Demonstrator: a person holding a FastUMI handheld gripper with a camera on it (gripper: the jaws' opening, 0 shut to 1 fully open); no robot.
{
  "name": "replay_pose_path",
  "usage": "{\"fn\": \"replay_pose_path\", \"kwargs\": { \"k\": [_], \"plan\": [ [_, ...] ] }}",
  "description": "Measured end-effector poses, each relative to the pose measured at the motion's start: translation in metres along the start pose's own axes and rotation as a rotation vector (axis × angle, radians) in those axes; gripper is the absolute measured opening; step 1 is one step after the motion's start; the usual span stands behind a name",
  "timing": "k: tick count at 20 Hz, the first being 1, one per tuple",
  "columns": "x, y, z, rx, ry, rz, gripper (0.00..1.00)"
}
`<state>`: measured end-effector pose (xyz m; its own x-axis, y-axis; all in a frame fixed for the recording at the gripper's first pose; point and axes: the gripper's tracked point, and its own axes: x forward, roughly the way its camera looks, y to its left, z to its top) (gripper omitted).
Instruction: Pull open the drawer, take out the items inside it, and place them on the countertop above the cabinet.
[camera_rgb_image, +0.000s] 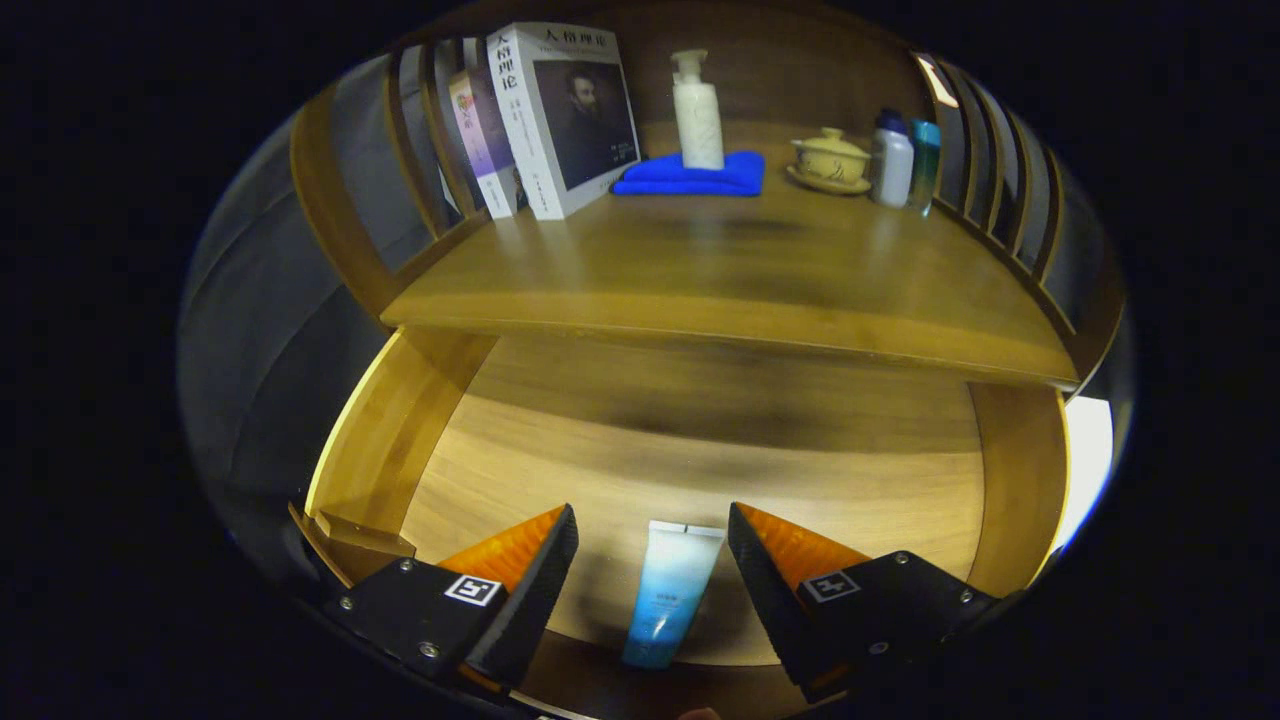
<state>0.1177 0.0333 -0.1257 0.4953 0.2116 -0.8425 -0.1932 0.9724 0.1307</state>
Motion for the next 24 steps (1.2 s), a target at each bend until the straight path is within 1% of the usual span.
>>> {"fn": "replay_pose_path", "kwargs": {
  "k": [3, 6, 11, 12, 14, 15, 20, 21, 22, 24],
  "plan": [
    [0.009, -0.008, -0.018, -0.004, 0.1, -0.002, 0.93],
    [0.015, -0.015, -0.028, -0.037, 0.145, -0.018, 0.92],
    [0.021, -0.007, -0.056, -0.013, 0.266, 0.034, 0.92],
    [0.023, -0.008, -0.057, -0.001, 0.266, 0.029, 0.91],
    [0.021, -0.012, -0.057, -0.005, 0.274, 0.021, 0.86],
    [0.021, -0.013, -0.057, -0.019, 0.275, 0.03, 0.82],
    [0.023, -0.019, -0.06, -0.022, 0.267, 0.03, 0.72],
    [0.021, -0.02, -0.058, -0.029, 0.262, 0.038, 0.62],
    [0.021, -0.018, -0.059, -0.039, 0.256, 0.052, 0.6],
    [0.022, -0.018, -0.057, -0.053, 0.236, 0.067, 0.51]
  ]
}}
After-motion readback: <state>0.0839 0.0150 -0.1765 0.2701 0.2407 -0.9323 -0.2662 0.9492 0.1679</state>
